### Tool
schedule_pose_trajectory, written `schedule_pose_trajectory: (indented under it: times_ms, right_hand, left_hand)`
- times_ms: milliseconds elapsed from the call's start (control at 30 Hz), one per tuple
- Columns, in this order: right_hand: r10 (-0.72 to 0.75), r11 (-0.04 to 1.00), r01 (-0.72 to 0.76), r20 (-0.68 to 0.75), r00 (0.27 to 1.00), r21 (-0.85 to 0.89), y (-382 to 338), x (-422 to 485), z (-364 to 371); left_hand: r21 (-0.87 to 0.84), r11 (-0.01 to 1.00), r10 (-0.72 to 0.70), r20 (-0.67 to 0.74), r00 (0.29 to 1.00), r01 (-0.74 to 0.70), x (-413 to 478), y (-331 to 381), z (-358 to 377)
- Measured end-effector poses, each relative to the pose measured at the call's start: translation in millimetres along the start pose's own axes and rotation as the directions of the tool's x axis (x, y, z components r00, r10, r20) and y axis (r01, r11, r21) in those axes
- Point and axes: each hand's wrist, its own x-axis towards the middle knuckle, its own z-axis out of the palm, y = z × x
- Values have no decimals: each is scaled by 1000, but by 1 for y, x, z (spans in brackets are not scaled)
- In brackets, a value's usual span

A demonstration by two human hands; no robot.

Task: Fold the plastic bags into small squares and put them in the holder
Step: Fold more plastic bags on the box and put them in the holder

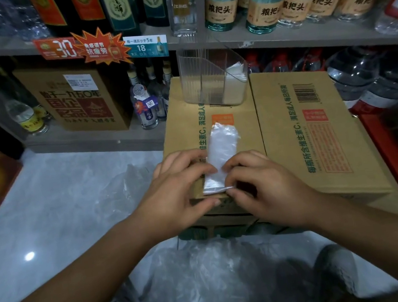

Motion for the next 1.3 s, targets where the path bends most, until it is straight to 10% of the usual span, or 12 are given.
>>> schedule_pose_trajectory:
  times_ms: [467,633,1300]
  right_hand:
    - [437,782,-378,-4,899,495,-17,19,-19]
    - [562,779,-485,-98,821,399,2,46,-21]
    - [257,965,-254,-38,966,62,27,63,-11]
  left_hand:
    - [-371,881,-325,-21,946,294,16,6,10]
    - [-339,878,-373,-44,927,337,21,11,12]
    - [-184,958,-225,3,974,222,15,8,2]
